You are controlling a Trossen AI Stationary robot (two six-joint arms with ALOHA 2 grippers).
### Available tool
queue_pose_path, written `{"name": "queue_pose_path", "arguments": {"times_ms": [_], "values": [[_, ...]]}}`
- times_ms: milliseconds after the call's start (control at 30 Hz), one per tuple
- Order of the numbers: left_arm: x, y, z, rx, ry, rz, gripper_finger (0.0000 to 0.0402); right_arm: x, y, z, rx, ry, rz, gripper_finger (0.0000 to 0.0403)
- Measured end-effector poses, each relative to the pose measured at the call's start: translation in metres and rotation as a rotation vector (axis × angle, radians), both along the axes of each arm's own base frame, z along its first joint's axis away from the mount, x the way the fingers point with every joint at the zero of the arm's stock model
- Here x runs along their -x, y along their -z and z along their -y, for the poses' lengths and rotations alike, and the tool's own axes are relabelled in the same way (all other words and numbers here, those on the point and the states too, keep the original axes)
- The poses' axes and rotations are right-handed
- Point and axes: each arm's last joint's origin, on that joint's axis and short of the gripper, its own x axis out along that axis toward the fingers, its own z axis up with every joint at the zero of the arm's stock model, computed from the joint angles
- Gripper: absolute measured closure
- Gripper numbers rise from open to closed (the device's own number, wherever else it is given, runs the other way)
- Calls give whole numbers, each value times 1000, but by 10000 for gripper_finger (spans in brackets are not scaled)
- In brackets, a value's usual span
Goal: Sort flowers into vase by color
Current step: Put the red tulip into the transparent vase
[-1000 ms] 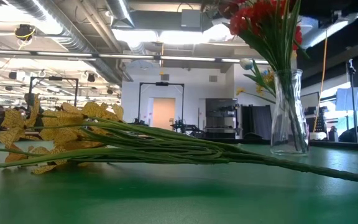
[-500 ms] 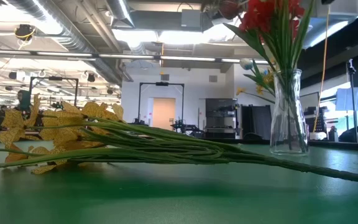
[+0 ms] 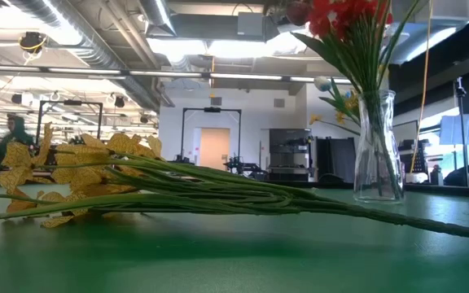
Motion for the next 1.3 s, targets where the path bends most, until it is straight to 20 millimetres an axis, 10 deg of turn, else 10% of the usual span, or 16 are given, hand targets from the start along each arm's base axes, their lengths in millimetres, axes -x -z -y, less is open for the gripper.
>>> {"name": "queue_pose_path", "arguments": {"times_ms": [733, 1300], "values": [[2, 4, 3, -15, 132, -39, 401, -92, -5, -15, -133, -132, -160, 276], [1, 10, 4, -18, 132, -100, 401, -115, -2, -9, -210, -197, -147, 276]]}}
